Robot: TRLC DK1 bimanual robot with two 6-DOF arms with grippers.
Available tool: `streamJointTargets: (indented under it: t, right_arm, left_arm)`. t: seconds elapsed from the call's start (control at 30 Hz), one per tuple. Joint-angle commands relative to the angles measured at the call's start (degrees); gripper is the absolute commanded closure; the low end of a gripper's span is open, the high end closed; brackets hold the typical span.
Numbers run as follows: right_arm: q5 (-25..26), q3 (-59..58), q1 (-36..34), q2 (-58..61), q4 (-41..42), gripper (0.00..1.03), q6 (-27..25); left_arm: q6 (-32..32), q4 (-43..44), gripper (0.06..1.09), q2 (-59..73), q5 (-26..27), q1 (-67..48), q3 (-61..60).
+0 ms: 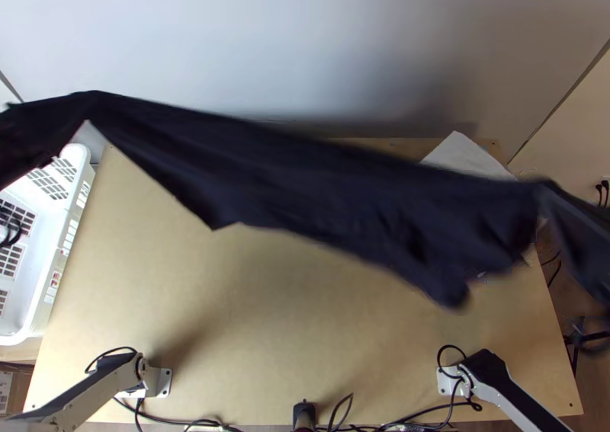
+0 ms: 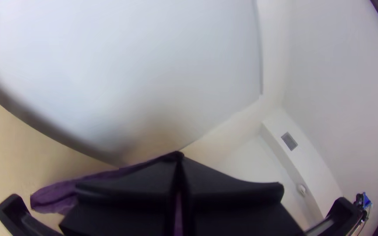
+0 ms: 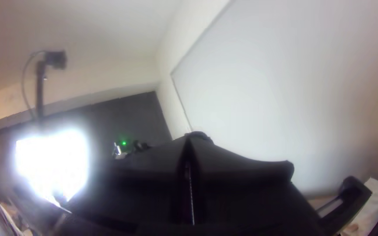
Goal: Fold the t-shirt
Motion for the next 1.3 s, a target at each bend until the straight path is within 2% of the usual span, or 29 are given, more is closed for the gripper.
streamJointTargets:
  t: [0.0, 0.27, 0.5, 0.6, 0.67, 0.77, 0.93, 1.03, 1.27]
  right_arm:
    - [-4.5, 0.9, 0.8, -8.2, -0.7, 1.0, -0.5]
    - [-6.5, -1.5, 1.5, -8.7, -1.4, 1.0, -0.3]
    - [-0.2, -10.1, 1.2, -7.0, -1.2, 1.0, -3.6]
    - [2.5, -11.6, -0.6, -3.2, -0.7, 1.0, -4.6]
    - [2.8, -11.7, -4.2, 0.6, 0.0, 1.0, -4.2]
    - [2.4, -8.8, -8.8, 7.4, 2.7, 1.0, 0.1]
    - [1.9, 6.8, -8.8, 20.3, 0.8, 1.0, 1.1]
    - [0.4, 13.3, -8.6, 24.0, -3.9, 1.0, 1.0]
    - [0.1, 14.4, -1.6, 14.3, -13.3, 1.0, 1.9]
  left_arm:
    - [-4.2, 1.4, 1.05, -3.8, 5.6, 5.1, 2.5]
    - [-5.7, 1.3, 1.05, -5.2, 9.5, 6.2, 0.8]
    - [-5.1, 4.4, 1.05, -4.3, 9.5, 11.9, -8.0]
    - [-4.4, 7.3, 1.05, -2.2, 8.7, 15.3, -12.8]
    - [-3.0, 7.4, 1.05, 0.9, 4.7, 14.5, -13.7]
    - [-2.1, 7.0, 1.05, 6.9, 1.5, 13.9, -10.1]
    - [0.0, 1.9, 1.05, 17.7, -0.6, 9.7, 5.0]
    - [1.9, -2.8, 1.05, 21.3, -2.7, 6.5, 12.3]
    - [8.1, -17.0, 1.05, 9.1, -2.8, 0.7, 13.4]
